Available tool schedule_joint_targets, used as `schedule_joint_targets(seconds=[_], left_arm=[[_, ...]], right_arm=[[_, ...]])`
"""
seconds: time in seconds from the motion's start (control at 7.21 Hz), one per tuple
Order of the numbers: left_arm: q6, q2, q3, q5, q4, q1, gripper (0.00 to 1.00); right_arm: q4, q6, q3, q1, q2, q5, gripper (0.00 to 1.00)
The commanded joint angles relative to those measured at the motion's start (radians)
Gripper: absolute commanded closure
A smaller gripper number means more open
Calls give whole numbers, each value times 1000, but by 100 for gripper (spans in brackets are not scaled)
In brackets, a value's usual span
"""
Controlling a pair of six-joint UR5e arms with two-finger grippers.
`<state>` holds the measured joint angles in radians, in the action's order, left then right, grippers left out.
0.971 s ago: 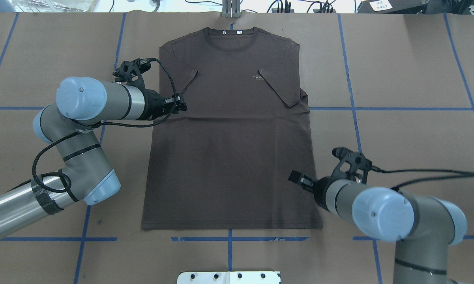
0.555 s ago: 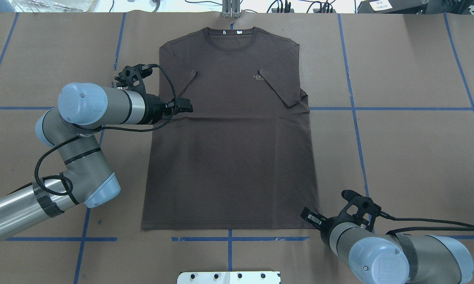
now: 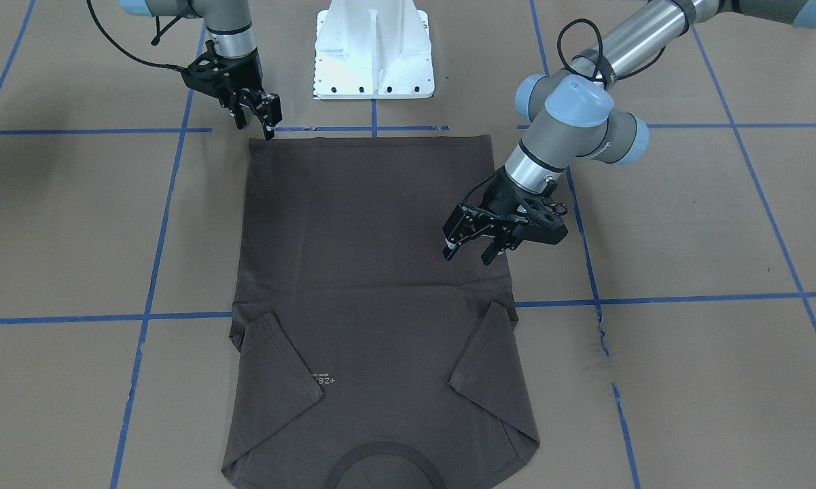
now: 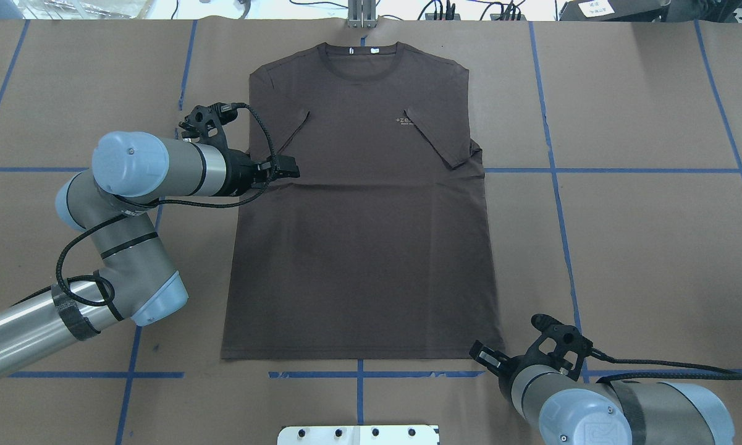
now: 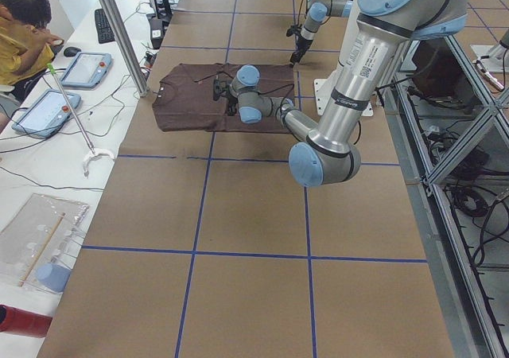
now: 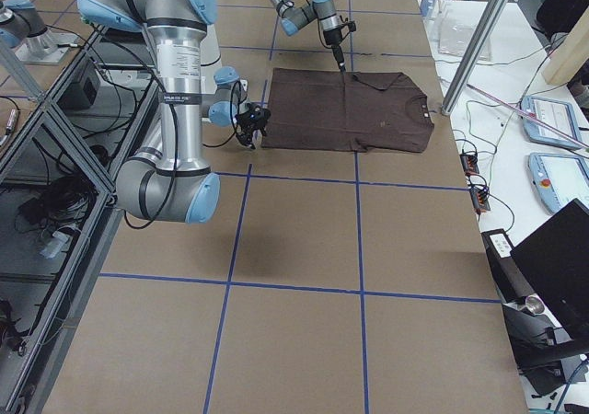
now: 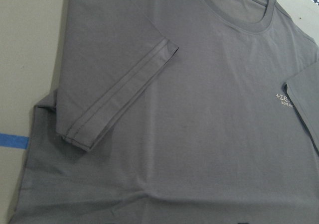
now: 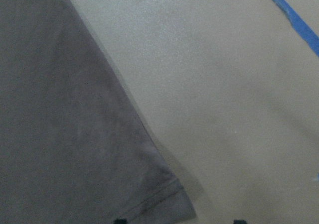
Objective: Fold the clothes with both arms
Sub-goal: 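Move both grippers toward the shirt hem nearest the robot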
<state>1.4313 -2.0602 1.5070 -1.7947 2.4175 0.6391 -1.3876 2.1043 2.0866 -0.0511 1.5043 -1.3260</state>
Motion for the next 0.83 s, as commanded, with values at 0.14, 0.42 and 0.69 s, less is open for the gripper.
schedule_joint_targets(seconds=[0.14, 0.42, 0.69], left_arm=[[-2, 0, -1, 2, 0, -1, 15], [-3, 0, -2, 2, 0, -1, 15], [-5, 2, -1, 2, 0, -1, 15]], right_arm=[[-1, -7, -6, -10, 0, 1, 26], [-1, -7, -16, -9, -3, 1, 28], [-1, -7, -20, -9, -4, 1, 35]])
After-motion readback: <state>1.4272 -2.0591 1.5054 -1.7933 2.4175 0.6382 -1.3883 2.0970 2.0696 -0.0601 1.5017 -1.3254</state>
